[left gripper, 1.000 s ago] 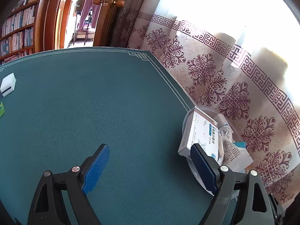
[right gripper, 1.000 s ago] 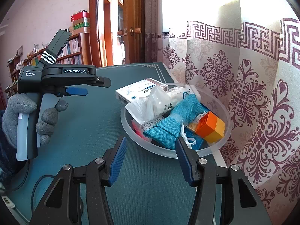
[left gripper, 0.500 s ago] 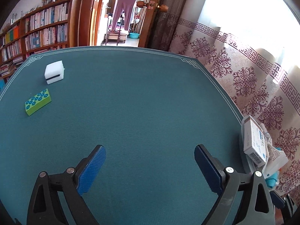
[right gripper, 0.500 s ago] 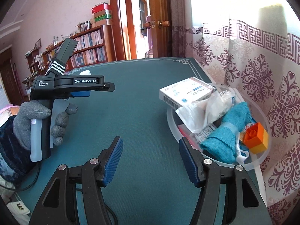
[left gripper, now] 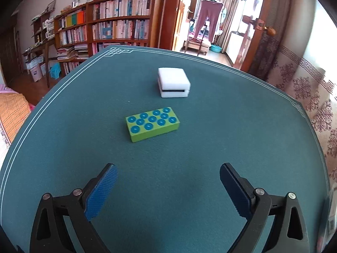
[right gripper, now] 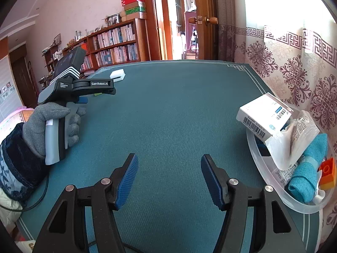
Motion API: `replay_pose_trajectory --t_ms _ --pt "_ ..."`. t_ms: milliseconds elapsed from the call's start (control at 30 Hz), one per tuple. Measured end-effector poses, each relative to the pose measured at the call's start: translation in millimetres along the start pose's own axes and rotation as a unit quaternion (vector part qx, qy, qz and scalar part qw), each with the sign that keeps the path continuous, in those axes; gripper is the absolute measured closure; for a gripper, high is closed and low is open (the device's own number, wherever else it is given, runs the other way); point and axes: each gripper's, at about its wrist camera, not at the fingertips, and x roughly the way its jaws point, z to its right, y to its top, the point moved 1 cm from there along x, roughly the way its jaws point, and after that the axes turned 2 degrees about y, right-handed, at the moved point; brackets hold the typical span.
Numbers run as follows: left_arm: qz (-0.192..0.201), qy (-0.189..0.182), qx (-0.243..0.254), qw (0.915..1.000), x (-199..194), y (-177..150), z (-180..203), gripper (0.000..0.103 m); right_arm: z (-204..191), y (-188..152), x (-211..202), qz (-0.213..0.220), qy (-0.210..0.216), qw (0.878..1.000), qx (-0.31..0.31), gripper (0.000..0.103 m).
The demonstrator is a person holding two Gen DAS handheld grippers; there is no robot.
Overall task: Organize objects
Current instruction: 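Move both open grippers away from the bowl toward the remaining blocks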
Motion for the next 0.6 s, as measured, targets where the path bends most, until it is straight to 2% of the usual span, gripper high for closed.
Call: replay_pose_trajectory --t_ms 200,500,600 --pt "-0.003 0.027 -0.031 0.9992 20 15 -15 0.002 -5 0 7 -0.006 0.002 1.000 0.001 0.040" --pt "-0.008 0.043 -0.020 0.9988 34 30 -8 0.002 -13 -3 17 -0.016 0.002 1.000 0.004 0.039" --pt "-0.007 0.055 -0.016 0.9983 38 33 -7 0.006 -16 -3 20 -0.018 0.000 1.000 0.001 0.040"
